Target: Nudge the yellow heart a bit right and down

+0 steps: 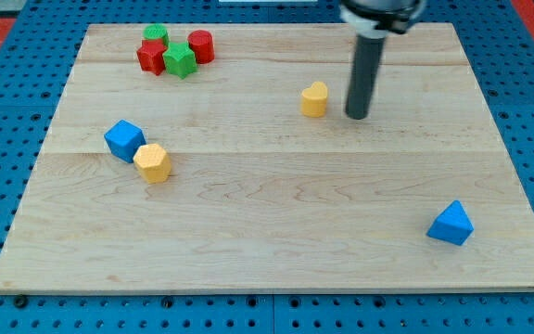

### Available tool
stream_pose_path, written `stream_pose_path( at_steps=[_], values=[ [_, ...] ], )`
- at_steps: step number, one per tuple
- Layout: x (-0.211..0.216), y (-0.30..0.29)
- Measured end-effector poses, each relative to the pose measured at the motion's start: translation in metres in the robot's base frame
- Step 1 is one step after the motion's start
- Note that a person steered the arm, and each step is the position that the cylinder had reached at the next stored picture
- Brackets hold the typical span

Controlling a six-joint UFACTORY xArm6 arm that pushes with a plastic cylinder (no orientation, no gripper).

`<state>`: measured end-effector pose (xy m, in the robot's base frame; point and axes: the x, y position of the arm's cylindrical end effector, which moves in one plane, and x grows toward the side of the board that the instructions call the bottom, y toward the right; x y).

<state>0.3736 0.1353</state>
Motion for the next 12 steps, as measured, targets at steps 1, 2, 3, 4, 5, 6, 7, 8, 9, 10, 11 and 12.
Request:
stream_pose_path(
  at_steps=[1, 2, 3, 4, 5, 6, 7, 8, 9, 10, 11, 12],
  values=[
    [-0.021, -0.006],
    [-0.021, -0.081],
    [-0.013, -0.15],
    [-0.014, -0.179],
    [-0.025, -0.181],
    [-0.025, -0.214],
    [0.012, -0.255],
    [-0.005, -0.259],
    [-0.033, -0.268],
    [-0.012, -0.316],
    [0.012, -0.297],
    [0.011, -0.274]
  ],
)
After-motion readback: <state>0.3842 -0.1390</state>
